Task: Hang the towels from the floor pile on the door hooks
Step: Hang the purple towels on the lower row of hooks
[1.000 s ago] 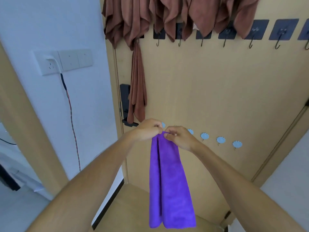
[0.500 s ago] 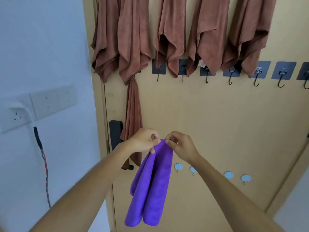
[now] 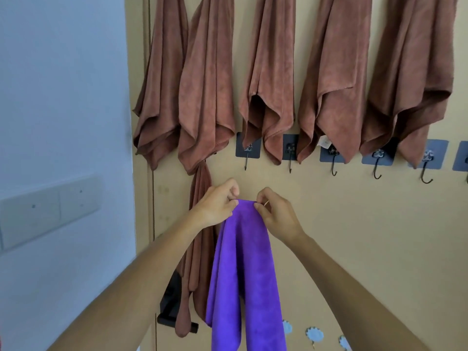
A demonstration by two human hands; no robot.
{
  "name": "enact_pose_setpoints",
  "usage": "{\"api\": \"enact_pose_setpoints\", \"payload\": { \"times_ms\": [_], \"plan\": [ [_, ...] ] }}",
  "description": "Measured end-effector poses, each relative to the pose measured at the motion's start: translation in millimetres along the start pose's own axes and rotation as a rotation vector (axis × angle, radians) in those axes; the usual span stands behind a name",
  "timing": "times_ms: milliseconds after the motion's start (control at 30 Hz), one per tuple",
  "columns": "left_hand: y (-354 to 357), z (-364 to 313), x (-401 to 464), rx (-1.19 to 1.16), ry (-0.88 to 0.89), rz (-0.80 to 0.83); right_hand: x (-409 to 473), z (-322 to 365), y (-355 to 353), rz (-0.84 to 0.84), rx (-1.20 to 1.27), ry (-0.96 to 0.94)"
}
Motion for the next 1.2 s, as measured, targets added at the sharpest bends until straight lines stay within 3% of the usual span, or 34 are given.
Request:
{"api": "enact_pose_setpoints", "payload": {
  "times_ms": [200,333,633,800,933,1200],
  "plan": [
    [-22.7,-4.8,52.9,0.125,0.11,-0.199,57.6,1.2,-3.8,-0.103,-0.227,-0.142],
    [-29.5,-4.6,82.3,0.182,0.157,-0.312,87.7,4.4,-2.8,-0.137,-0.423,-0.076],
    [12.3,20.7,81.2,0.304,0.04,-0.243,75.4,-8.2,29.2,-0.095,-0.759,-0.097],
    [37.9,32.6,51.7,0.45,0.172,-0.305,47.2,-11.0,48.9,-0.013,-0.694,-0.032],
    [48.5,51.7,40.3,0.526,0.194,-0.183,29.5,-15.6,58.2,0.014,-0.556,-0.05],
    [90.8,75.9,-3.9,0.417,0.212,-0.035,-14.2,-28.5,96.4,0.054,-0.425,0.059]
  ]
}}
Point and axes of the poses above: each hand's wrist, its own x-axis towards the middle knuckle, its own y-axis out of the palm, z = x × y, the point moved 3 cm from there along x, towards the middle knuckle
